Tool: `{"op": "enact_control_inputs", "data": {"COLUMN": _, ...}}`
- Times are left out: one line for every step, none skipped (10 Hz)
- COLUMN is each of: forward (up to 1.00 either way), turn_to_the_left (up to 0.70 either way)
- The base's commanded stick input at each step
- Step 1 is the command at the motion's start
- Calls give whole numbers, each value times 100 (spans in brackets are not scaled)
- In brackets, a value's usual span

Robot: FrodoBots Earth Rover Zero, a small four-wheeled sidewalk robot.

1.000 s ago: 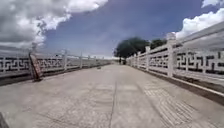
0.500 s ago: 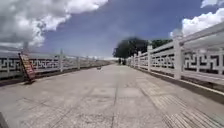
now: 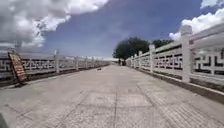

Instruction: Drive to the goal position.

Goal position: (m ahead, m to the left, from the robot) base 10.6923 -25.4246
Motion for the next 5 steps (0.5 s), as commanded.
{"op": "enact_control_inputs", "data": {"forward": 70, "turn_to_the_left": 0}}
{"op": "enact_control_inputs", "data": {"forward": 70, "turn_to_the_left": 0}}
{"op": "enact_control_inputs", "data": {"forward": 70, "turn_to_the_left": 0}}
{"op": "enact_control_inputs", "data": {"forward": 70, "turn_to_the_left": 0}}
{"op": "enact_control_inputs", "data": {"forward": 70, "turn_to_the_left": 0}}
